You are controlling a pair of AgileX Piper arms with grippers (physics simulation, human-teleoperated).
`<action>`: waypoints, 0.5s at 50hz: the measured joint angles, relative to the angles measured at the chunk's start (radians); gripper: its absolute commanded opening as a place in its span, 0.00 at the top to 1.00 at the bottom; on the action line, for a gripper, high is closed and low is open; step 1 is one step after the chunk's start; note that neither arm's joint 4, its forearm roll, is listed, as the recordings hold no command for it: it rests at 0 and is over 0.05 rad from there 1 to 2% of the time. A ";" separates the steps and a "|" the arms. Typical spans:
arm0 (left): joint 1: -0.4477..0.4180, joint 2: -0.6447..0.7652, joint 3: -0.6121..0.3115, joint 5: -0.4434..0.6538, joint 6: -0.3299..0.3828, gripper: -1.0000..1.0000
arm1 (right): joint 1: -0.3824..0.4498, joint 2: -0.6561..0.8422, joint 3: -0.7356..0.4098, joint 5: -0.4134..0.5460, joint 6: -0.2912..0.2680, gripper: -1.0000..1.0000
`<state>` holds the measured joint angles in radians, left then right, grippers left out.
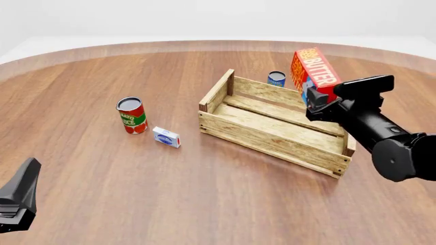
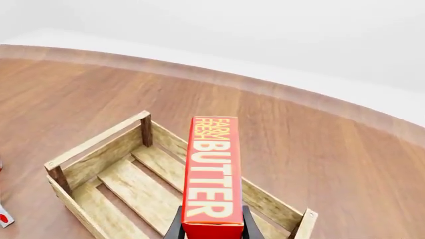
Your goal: Pick up the butter and put it in the tray.
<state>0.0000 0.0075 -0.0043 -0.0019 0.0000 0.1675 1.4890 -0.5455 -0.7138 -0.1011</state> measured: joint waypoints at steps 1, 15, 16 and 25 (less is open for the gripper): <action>0.000 0.000 0.000 0.000 0.000 0.00 | -0.001 0.005 -0.002 -0.001 0.001 1.00; 0.000 0.000 0.000 0.000 0.000 0.00 | -0.007 0.061 -0.033 0.001 0.004 1.00; 0.000 0.000 0.000 0.000 0.000 0.00 | -0.007 0.066 -0.035 0.001 0.005 1.00; 0.000 0.000 0.000 0.000 0.000 0.00 | -0.006 0.104 -0.049 -0.007 0.010 1.00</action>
<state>0.0000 0.0075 -0.0043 -0.0019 0.0000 0.1610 1.5926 -0.5950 -0.7207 -0.0907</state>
